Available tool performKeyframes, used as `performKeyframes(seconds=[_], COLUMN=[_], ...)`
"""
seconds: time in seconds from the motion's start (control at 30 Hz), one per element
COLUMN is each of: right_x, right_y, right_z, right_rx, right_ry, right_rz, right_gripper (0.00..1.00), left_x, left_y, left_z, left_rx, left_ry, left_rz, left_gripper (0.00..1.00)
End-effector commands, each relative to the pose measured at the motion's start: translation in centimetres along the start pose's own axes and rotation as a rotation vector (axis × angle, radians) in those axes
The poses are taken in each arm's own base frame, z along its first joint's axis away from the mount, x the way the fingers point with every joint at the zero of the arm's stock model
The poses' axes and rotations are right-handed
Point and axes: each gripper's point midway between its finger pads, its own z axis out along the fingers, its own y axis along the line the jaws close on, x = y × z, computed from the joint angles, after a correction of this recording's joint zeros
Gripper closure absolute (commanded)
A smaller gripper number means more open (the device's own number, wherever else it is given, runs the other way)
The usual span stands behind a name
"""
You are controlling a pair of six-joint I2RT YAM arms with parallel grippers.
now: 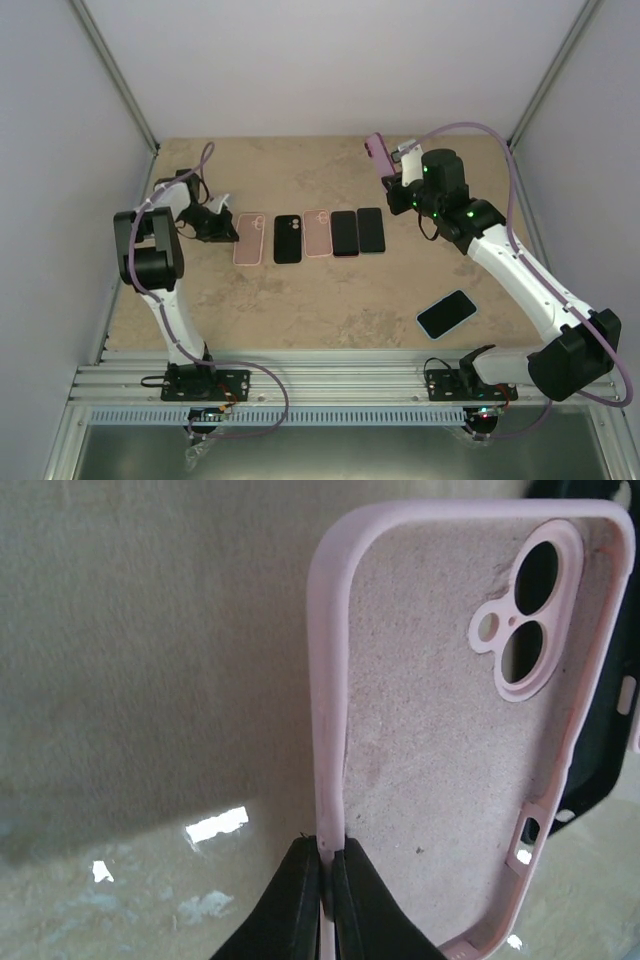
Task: Take the phone out of the phone case
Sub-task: Place the phone case at the center of the board.
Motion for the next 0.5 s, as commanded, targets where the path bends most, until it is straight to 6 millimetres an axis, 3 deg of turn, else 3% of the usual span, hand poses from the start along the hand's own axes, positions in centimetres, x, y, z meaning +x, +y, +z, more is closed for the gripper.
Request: performKeyframes(seconds=[0.0,0.47], right_x=[-2.0,-1.6], right_y=[0.1,0.0], right_z=[-0.5,-0.3], right_rx=[-0.014,-0.013], right_ry=[-0.079,-0.069], right_rz=[0.01,0.009], right_gripper=[0.99,1.0], left_x=[-1.5,-2.7], left_y=[0.7,0.4], left_z=[0.4,3.1], left_rx=[-0.02,-0.05], left_ry=[-0.032,-0.04], left_rz=[-0.021,-0.082], left_gripper=[1.0,1.0])
